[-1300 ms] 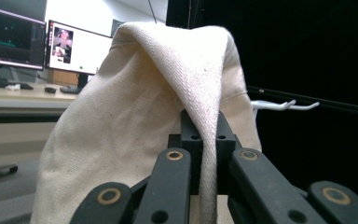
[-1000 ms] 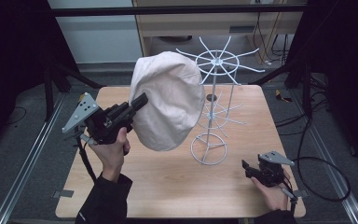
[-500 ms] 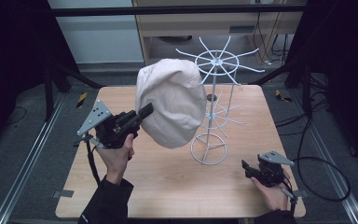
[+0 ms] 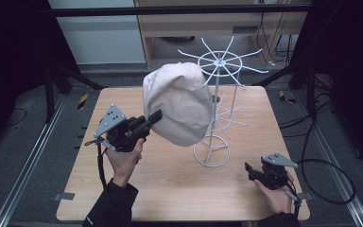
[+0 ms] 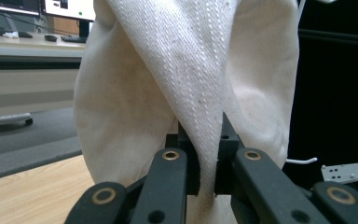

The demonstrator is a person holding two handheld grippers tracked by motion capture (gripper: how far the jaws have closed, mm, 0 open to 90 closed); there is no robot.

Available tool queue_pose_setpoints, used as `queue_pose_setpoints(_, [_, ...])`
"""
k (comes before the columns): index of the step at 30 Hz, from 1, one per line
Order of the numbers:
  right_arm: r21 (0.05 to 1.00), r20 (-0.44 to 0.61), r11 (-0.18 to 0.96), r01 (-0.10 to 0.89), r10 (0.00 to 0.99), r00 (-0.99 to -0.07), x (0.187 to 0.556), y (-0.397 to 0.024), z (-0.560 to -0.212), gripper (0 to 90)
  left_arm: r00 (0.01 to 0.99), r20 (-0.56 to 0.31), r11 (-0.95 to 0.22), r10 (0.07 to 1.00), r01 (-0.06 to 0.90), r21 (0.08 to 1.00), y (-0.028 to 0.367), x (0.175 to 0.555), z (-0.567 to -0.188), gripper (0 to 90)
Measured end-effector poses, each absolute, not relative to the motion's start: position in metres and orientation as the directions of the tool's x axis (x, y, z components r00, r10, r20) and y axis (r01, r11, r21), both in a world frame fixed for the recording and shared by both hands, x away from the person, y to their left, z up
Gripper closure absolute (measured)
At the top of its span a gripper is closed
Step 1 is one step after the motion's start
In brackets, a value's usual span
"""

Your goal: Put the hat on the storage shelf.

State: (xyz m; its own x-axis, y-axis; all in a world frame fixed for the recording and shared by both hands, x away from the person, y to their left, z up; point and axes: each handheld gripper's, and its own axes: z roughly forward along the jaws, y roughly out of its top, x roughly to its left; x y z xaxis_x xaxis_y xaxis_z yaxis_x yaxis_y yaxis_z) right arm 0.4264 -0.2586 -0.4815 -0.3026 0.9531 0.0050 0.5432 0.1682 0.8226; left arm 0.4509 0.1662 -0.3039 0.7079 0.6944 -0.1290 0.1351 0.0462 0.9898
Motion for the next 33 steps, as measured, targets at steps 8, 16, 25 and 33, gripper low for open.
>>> queue_pose_setpoints(8, [0.82, 0.006, 0.17, 0.547, 0.952, -0.305, 0.427, -0.258, -0.482, 31.4, 0.704, -0.125, 0.018, 0.699, 0.158, 0.987, 0.163, 0.456, -0.307, 81.7])
queue_pose_setpoints(16, [0.818, 0.012, 0.164, 0.551, 0.953, -0.301, 0.427, -0.258, -0.482, 31.0, 0.681, -0.116, -0.004, 0.724, 0.172, 0.985, 0.164, 0.46, -0.309, 70.2])
queue_pose_setpoints(25, [0.819, 0.008, 0.167, 0.549, 0.953, -0.302, 0.427, -0.259, -0.482, 30.7, 0.656, -0.112, -0.012, 0.747, 0.181, 0.983, 0.172, 0.458, -0.31, 52.8])
queue_pose_setpoints(33, [0.816, 0.014, 0.162, 0.555, 0.954, -0.3, 0.426, -0.258, -0.482, 30.5, 0.636, -0.105, -0.011, 0.764, 0.176, 0.984, 0.192, 0.446, -0.31, 43.6])
